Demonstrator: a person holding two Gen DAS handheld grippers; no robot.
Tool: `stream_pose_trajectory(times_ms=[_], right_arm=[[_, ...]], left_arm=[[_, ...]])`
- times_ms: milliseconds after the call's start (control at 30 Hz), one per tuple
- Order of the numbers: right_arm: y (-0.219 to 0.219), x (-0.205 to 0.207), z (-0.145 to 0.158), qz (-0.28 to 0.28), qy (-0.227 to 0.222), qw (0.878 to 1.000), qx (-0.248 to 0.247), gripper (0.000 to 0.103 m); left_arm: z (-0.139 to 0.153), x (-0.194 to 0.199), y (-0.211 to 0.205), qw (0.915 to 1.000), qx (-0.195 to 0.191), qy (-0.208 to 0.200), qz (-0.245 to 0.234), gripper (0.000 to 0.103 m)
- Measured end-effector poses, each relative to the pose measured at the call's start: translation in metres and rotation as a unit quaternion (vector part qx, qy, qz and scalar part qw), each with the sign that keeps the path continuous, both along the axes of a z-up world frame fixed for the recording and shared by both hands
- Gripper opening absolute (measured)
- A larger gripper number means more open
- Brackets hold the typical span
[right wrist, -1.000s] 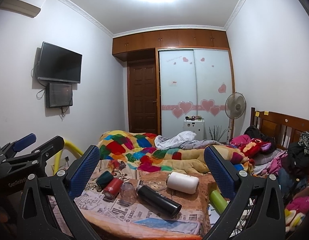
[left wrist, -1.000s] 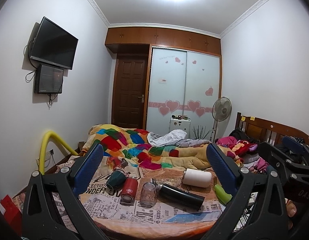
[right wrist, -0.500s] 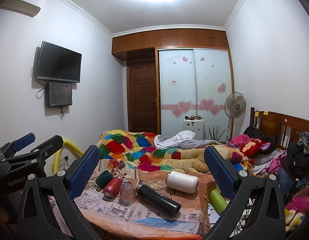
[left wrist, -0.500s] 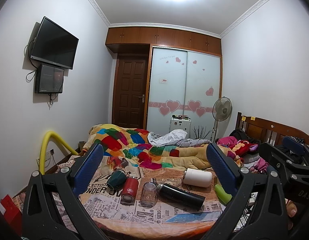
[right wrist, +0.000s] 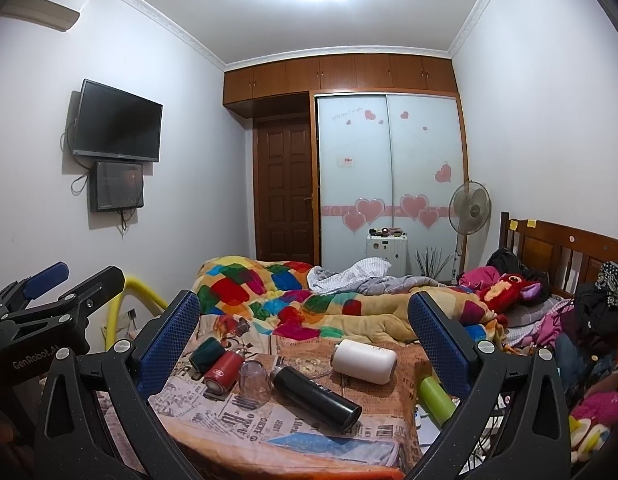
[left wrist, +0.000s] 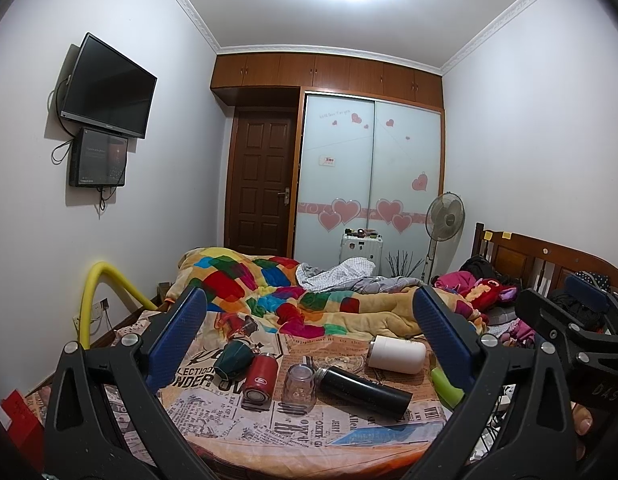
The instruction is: Flip cup upright
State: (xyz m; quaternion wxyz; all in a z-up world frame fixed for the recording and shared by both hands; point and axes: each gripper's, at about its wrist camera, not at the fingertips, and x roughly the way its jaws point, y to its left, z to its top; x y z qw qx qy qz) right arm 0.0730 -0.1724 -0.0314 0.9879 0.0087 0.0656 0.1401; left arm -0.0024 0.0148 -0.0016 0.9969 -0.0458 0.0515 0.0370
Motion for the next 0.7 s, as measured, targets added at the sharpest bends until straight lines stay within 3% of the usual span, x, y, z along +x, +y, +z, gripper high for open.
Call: stream_pose_trajectory(times_ms=[400,700], right_arm=[[0.004,0.026,-0.015,-0.017,0.031,0.999,-0.021,0.103],[0.007,0.086,-0.067,-0.040,0.107,0.990,-0.086,0.103]], left_arm=[[-0.015,0.034,0.010,0.9993,-0.008,0.036,-0.003,0.103],[-0.063,0.104,0.028,0.9908,-0.022,0.133,0.009,0.103]])
